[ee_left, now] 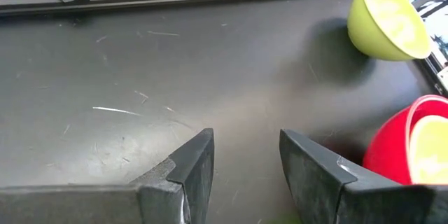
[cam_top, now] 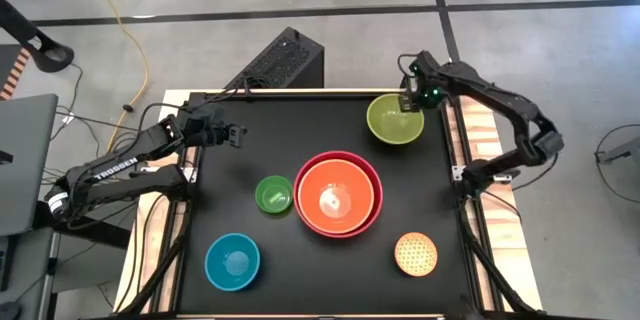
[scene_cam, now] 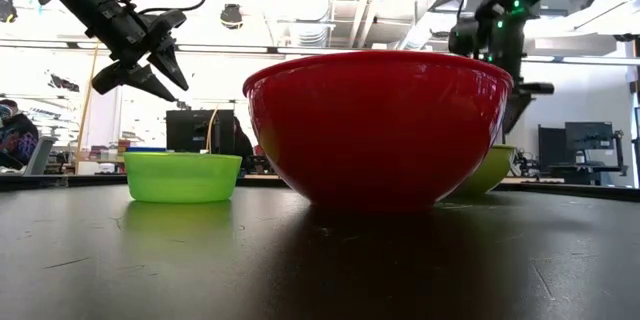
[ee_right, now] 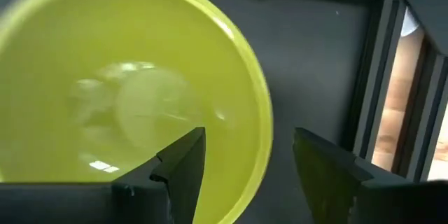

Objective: Nest bowls inside each other
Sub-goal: Stack the light green bowl on top of the orange bowl

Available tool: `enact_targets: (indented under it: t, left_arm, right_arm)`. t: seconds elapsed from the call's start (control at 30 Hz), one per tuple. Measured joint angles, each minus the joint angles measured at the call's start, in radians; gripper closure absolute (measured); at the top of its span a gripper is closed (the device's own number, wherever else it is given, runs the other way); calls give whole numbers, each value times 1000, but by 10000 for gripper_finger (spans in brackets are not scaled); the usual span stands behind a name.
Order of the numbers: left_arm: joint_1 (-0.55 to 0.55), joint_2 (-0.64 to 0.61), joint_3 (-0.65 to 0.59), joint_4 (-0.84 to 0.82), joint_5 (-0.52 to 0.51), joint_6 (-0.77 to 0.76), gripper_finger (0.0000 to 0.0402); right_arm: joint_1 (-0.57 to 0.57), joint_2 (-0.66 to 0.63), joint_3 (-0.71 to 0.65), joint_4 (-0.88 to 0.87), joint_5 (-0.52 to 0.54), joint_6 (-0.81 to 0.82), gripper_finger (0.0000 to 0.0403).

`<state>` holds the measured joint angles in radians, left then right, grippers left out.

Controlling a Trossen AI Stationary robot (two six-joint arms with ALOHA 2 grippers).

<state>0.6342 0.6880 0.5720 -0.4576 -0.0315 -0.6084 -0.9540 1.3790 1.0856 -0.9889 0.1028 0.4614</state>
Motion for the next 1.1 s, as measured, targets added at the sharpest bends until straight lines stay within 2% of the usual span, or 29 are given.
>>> enact_targets:
  t: [0.17,0.3,0.4,0.53,0.77,0.8,0.93,1.1]
  left_arm:
    - [0,0,0,-1,0,-11,250]
    - [0,0,0,-1,0,-18,250]
    - [0,0,0,-1,0,-25,250]
    - [0,0,0,-2,0,-28,250]
    - [0,0,0,-1,3,-35,250]
    - [0,0,0,-1,7,-35,250]
    - [0,0,0,0,20,-36,250]
    - [0,0,0,1,21,-27,250]
  right_arm:
    - [-27,41,-67,47,-10,-60,170]
    - [-31,50,-118,103,-61,-86,171]
    - [-31,50,-143,131,-68,-85,182]
    - [-31,50,-166,148,-71,-82,226]
    - [-44,46,-171,184,-69,-75,372]
    - [-48,41,-170,192,-76,-75,383]
    - [-64,18,-124,145,-67,-58,377]
    - [-36,-40,29,58,-44,-54,389]
